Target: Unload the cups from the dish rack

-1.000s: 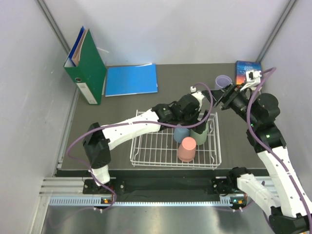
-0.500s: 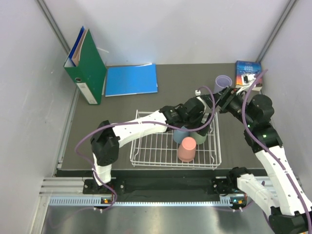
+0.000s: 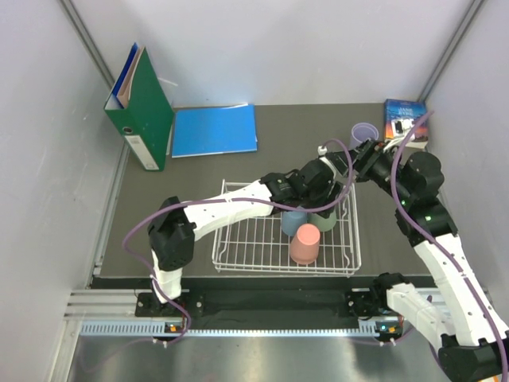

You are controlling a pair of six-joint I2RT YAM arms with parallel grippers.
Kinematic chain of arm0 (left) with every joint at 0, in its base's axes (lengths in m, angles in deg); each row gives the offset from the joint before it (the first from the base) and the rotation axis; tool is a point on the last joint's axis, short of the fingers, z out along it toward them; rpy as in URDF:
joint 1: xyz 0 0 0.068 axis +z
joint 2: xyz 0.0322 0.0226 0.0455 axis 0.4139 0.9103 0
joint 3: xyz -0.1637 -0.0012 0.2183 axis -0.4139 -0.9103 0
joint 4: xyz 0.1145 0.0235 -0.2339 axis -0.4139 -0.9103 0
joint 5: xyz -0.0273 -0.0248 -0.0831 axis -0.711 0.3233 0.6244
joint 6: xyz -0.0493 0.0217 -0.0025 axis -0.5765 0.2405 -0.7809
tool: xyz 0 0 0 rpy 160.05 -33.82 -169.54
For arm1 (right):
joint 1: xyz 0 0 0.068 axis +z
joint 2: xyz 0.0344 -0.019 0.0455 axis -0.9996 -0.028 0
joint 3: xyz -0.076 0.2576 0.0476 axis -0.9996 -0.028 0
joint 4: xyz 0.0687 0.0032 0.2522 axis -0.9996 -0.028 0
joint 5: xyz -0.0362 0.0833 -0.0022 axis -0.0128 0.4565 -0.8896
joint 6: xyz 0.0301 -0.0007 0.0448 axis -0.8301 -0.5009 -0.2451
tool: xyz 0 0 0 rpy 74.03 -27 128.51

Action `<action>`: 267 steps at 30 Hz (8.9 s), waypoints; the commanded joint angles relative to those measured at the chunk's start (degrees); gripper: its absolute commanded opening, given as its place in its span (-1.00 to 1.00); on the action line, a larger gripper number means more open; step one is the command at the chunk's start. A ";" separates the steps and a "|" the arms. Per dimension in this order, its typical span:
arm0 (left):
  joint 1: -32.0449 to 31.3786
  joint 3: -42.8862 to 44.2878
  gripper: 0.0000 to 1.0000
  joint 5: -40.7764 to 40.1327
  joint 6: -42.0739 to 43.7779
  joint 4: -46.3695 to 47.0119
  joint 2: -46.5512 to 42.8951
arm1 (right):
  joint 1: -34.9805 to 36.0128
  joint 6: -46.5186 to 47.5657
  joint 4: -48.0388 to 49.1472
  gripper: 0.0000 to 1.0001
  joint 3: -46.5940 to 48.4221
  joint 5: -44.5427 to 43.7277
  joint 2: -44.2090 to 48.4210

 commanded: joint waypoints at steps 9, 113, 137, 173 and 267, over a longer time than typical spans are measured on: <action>-0.49 5.29 -0.59 -3.08 3.22 0.52 -9.41 | 0.09 0.61 -1.09 0.51 7.12 -3.39 -0.21; 38.09 -33.99 -1.00 40.95 -55.57 69.52 -22.68 | 5.80 -5.89 16.57 0.47 6.42 6.80 -14.63; 37.57 -34.78 -1.00 42.44 -55.74 69.67 -24.53 | 5.80 -6.07 19.38 0.42 6.51 9.60 -19.19; 35.28 -3.31 0.71 -4.83 -22.62 -23.56 -12.05 | 5.80 8.52 -53.14 -1.00 82.20 -39.70 -75.45; -1.28 13.74 0.90 -2.73 3.75 -8.88 10.62 | 8.26 12.12 -27.99 0.99 13.63 -36.80 -1.09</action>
